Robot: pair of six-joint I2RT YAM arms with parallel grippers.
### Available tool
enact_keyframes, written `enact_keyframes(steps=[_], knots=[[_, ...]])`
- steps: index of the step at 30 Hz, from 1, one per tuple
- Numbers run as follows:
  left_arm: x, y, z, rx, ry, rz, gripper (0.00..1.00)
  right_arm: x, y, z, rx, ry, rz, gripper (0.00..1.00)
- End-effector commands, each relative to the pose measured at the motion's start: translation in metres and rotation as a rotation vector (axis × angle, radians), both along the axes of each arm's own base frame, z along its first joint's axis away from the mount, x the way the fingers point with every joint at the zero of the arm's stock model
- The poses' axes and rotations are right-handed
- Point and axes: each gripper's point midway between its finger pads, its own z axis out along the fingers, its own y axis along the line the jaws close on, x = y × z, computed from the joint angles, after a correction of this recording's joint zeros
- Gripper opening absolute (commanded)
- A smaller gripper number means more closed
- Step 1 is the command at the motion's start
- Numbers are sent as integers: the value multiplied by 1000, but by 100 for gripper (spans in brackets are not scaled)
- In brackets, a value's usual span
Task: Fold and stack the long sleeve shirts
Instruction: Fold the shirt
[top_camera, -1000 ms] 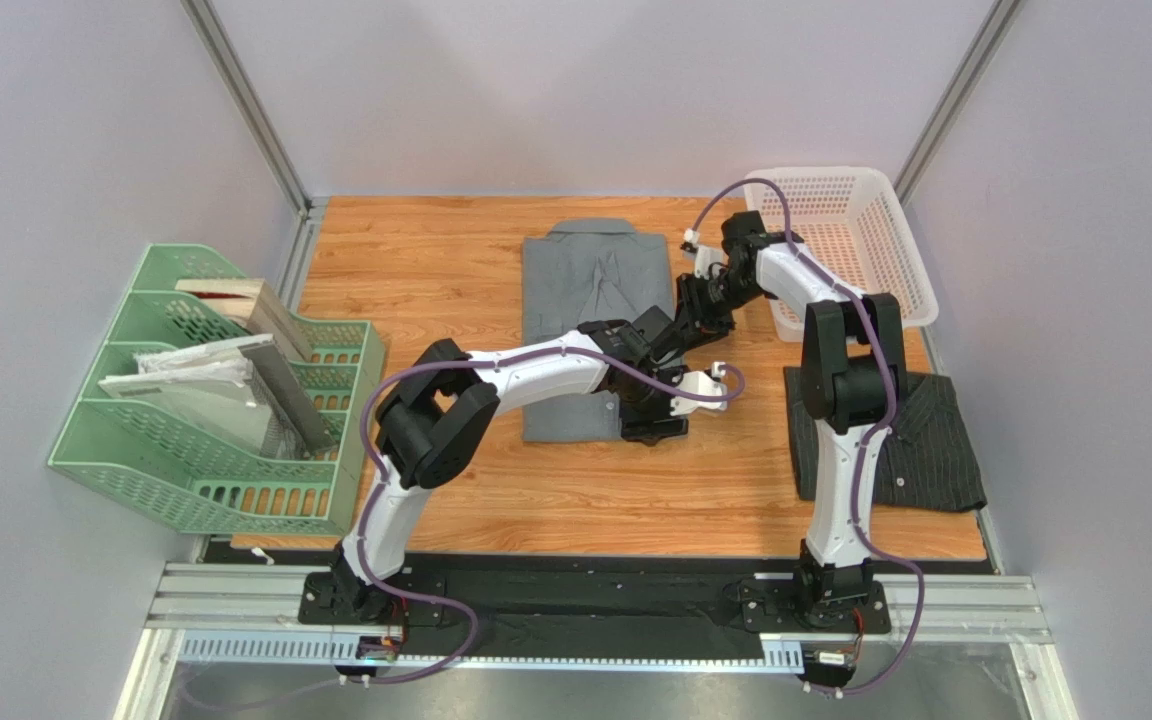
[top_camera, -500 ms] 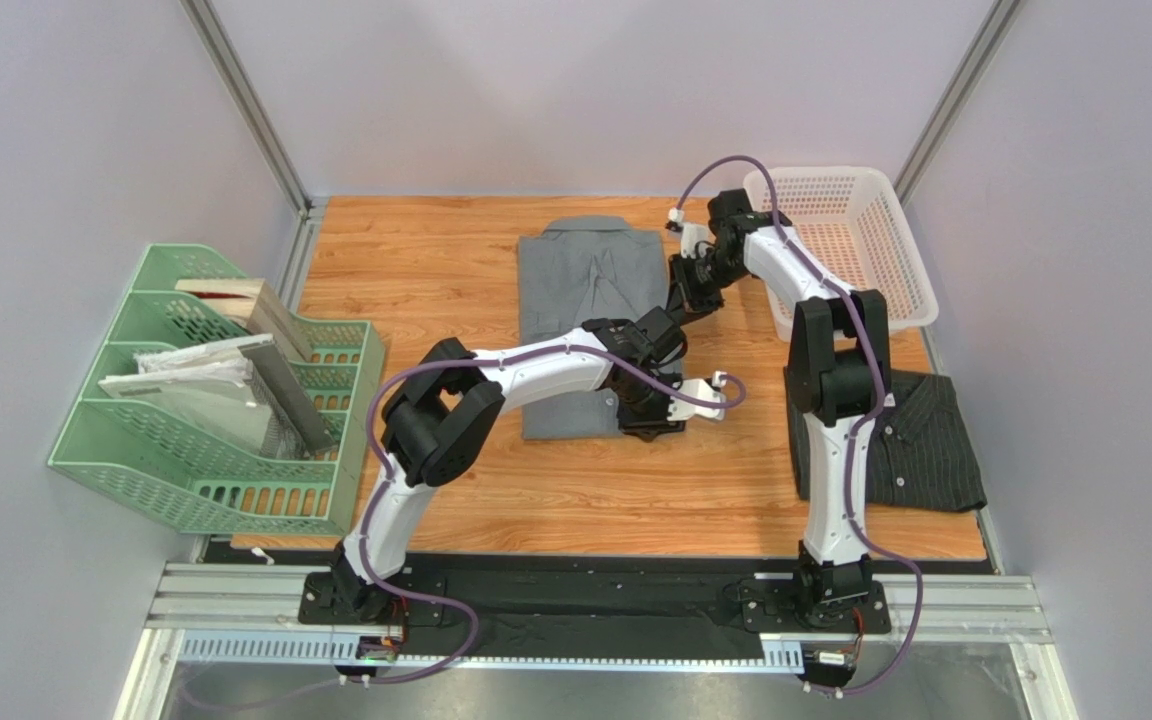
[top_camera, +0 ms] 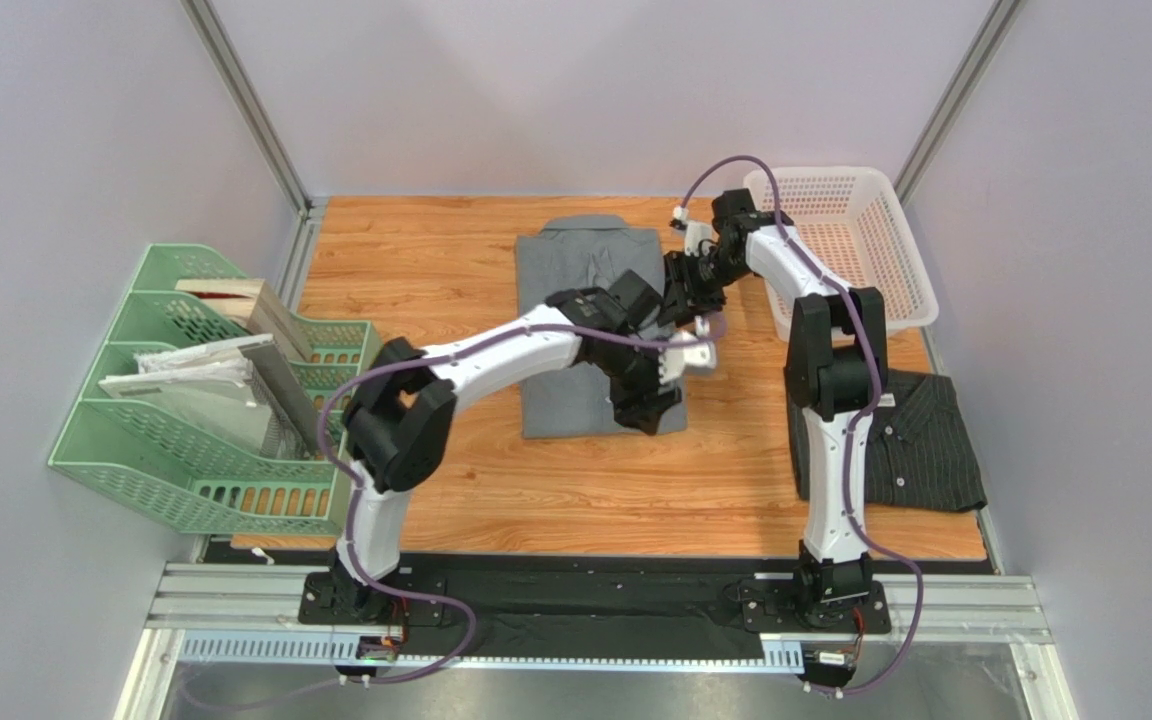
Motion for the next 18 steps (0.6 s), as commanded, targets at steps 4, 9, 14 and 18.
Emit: enact_keyframes(steps=[4, 9, 14, 18], knots=[[63, 51, 86, -217, 174, 410, 65, 2, -13, 84, 78, -124, -35, 44], [101, 98, 55, -161, 292, 674, 63, -49, -6, 65, 142, 61, -34, 39], [129, 133, 27, -121, 303, 826, 62, -74, -4, 26, 131, 137, -43, 42], [150, 152, -4, -75, 365, 914, 56, -71, -6, 0, 102, 169, -39, 34]])
